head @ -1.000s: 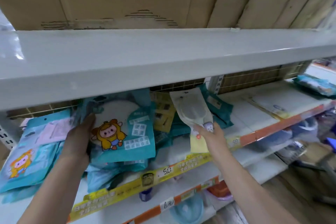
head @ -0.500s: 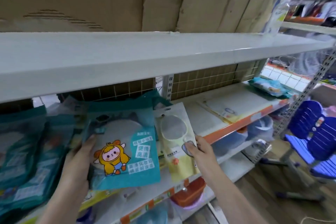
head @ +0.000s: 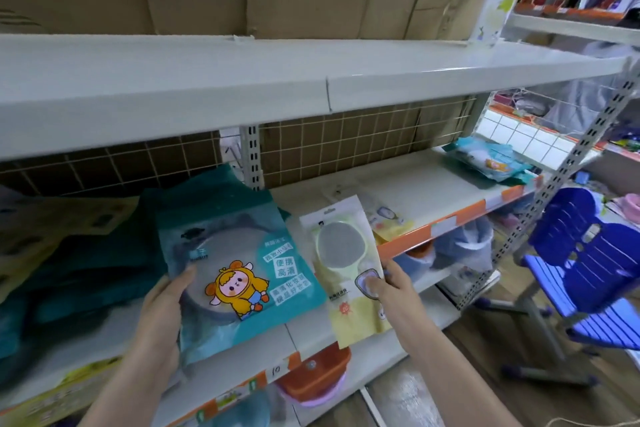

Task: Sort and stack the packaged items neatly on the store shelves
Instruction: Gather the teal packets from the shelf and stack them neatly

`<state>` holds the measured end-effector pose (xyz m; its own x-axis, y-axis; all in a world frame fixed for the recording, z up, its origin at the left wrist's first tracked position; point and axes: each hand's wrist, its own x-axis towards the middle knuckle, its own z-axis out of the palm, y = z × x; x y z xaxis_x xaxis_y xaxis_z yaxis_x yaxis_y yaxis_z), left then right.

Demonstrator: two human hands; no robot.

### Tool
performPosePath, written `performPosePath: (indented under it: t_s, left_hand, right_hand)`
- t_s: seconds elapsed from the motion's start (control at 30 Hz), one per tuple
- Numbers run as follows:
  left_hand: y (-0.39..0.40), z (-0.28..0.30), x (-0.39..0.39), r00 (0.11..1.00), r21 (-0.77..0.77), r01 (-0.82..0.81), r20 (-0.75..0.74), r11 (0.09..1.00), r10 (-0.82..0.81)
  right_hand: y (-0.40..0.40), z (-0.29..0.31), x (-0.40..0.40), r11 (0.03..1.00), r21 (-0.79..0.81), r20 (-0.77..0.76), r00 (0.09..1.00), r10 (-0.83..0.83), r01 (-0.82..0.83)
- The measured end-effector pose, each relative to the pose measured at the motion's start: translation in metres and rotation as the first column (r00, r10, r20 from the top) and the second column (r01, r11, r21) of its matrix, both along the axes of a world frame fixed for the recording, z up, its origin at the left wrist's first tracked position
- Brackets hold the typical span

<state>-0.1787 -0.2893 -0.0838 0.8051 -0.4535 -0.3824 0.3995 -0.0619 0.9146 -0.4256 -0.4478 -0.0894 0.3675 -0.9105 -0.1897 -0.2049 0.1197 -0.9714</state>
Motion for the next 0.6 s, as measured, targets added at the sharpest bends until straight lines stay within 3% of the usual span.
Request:
performPosePath:
  t_s: [0.17, 0.33, 0.6]
  left_hand:
    - [-0.052, -0.002, -0.012, 0.997, 0.027, 0.005, 0.077, 1.000, -0.007]
    - [-0.107, -0.013, -0.010, 0.994, -0.065, 0.007, 0.113, 0.998, 0.000]
    - [-0.171, -0.011, -0.010, 0.989, -0.074, 0.057, -0.129, 0.996, -0.066]
  right_hand:
    - [-0.066, -0.007, -0.010, 0.997, 0.047, -0.036, 0.998, -0.052, 0.054]
    - [-0.141, -0.003, 0.001, 0.994, 0.056, -0.047, 0.995, -0.090, 0.092]
    - [-0.239, -0.021, 0.026, 0.998, -0.042, -0.244, 0.968, -0.055, 0.046]
